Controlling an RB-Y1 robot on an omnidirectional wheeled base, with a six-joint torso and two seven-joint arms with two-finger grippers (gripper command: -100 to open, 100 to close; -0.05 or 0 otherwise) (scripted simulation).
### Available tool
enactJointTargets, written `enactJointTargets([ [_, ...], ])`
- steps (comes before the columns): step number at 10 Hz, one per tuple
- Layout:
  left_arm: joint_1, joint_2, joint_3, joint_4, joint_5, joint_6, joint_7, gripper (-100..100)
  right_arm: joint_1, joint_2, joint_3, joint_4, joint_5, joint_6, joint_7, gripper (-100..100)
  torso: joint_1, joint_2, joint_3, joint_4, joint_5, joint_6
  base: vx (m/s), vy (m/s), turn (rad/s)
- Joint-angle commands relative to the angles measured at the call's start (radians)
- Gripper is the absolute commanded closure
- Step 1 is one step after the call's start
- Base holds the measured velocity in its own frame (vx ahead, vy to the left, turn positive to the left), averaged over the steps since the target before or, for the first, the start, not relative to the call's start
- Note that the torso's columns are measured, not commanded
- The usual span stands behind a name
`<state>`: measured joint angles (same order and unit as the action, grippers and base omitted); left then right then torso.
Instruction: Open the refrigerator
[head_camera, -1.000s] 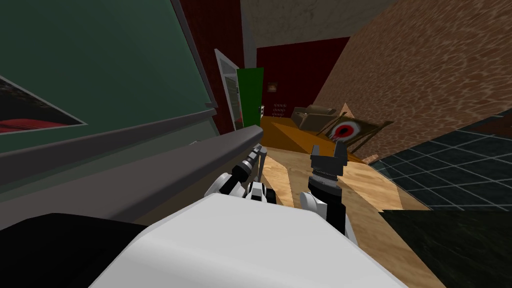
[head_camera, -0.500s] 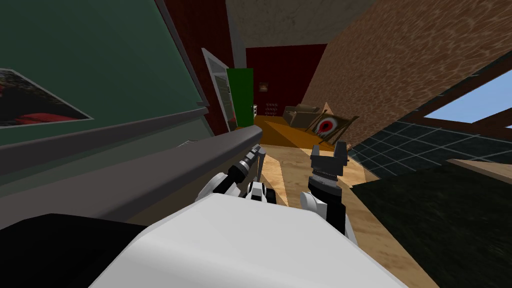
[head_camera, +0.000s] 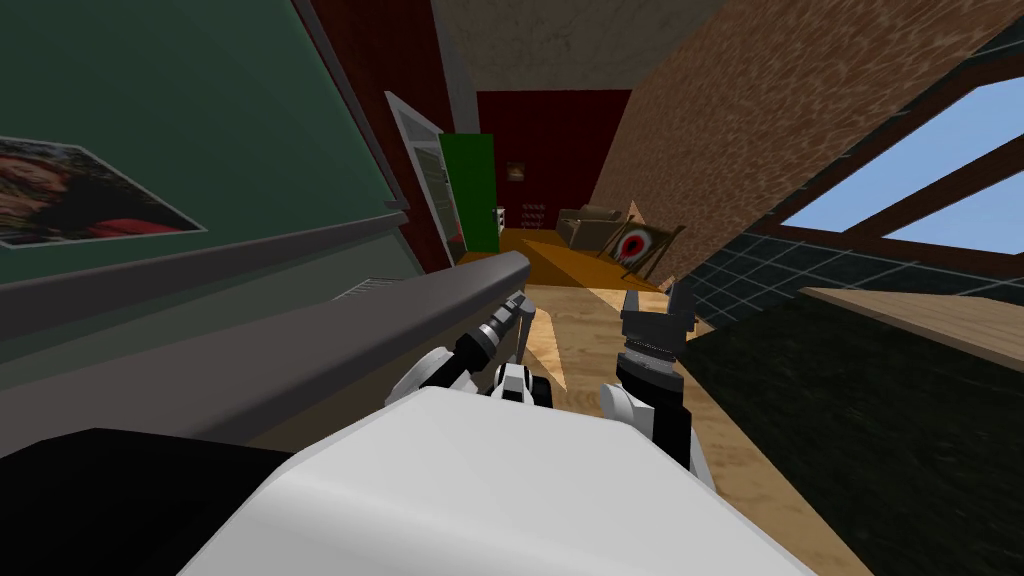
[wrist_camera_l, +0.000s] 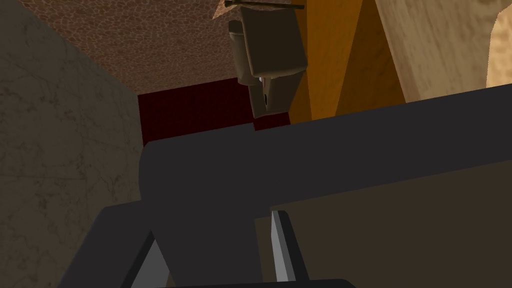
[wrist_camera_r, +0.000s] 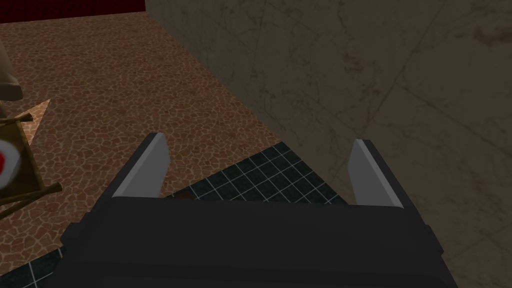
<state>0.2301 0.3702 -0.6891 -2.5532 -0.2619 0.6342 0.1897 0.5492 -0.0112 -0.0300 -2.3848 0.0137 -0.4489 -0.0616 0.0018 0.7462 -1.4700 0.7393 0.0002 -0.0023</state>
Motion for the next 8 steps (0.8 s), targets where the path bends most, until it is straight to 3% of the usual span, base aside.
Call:
enactJointTargets([
  [1, 0.000, 0.055, -0.037, -0.021, 0.029, -0.023, 0.003, 100, 0.000, 0.000, 0.000, 0.000, 0.000, 0.000, 0.000, 0, 0.002, 0.000, 0.000, 0.000, 0.000, -0.001, -0.280, -0.117, -0.135],
  [3, -0.003, 0.073, -0.052, -0.029, 0.038, -0.029, 0.003, 100, 0.000, 0.000, 0.000, 0.000, 0.000, 0.000, 0.000, 0, -0.001, -0.001, 0.010, 0.004, 0.000, 0.003, -0.253, -0.102, -0.097],
  [8, -0.007, 0.091, -0.066, -0.037, 0.048, -0.035, 0.003, 100, 0.001, 0.000, 0.000, 0.000, 0.000, 0.000, 0.000, 0, -0.003, 0.004, 0.014, 0.008, -0.002, 0.004, -0.067, -0.027, -0.018],
])
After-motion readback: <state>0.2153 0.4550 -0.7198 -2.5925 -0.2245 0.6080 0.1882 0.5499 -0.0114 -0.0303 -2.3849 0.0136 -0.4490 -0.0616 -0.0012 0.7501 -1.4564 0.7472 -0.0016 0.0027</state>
